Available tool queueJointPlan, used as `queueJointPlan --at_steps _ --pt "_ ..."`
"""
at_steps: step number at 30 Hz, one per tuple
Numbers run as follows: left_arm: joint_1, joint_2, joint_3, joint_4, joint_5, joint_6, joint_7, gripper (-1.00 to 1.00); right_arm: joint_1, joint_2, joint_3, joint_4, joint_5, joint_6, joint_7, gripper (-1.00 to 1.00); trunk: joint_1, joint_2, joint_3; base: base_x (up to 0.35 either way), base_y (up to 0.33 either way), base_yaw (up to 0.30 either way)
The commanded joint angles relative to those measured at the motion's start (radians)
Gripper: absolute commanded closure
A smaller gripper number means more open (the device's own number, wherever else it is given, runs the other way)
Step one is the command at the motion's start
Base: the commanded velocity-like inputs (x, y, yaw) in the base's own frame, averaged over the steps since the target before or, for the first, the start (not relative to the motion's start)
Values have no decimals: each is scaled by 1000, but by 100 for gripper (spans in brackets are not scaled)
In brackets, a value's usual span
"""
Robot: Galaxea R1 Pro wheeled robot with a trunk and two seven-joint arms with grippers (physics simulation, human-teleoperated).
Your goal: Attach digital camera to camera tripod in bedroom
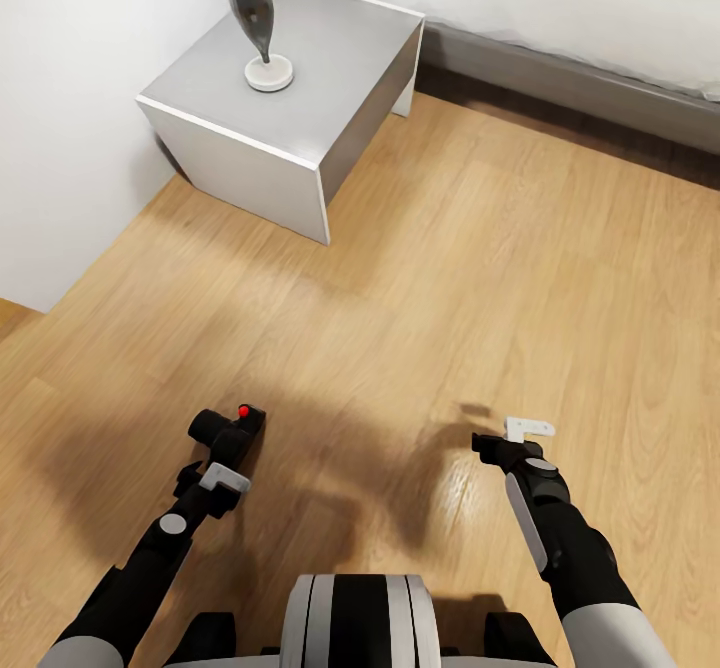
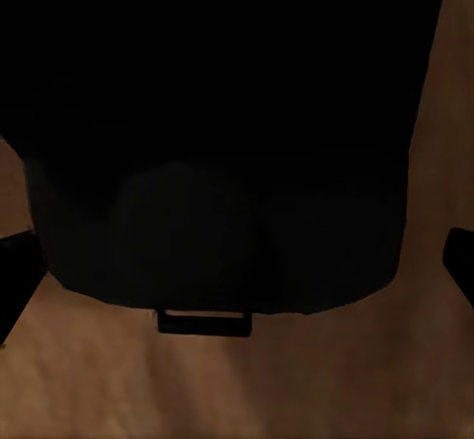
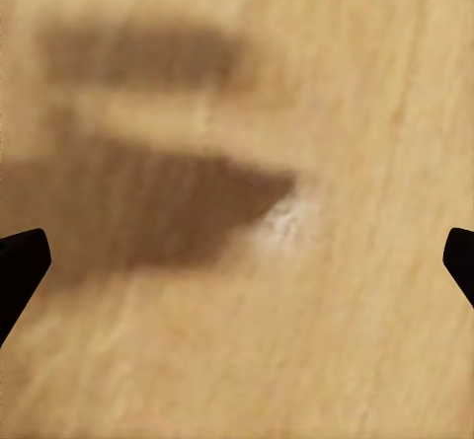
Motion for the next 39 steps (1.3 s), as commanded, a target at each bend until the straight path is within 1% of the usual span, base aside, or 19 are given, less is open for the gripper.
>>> queueJointPlan --at_steps 1,21,29,39 --pt "0 0 3 -3 -9 4 -8 -100 0 0 1 -1 -6 4 -6 -100 0 0 -1 0 0 0" --pt "0 -1 4 -15 -7 5 5 -100 0 0 1 -1 -7 3 -6 -100 0 0 -1 0 0 0" --pt "0 -5 4 -17 -5 7 15 -100 0 0 1 -1 -7 4 -6 -100 0 0 -1 0 0 0" --pt "-35 -14 4 0 -2 8 22 -100 0 0 1 -1 -8 4 -5 -100 0 0 -1 0 0 0"
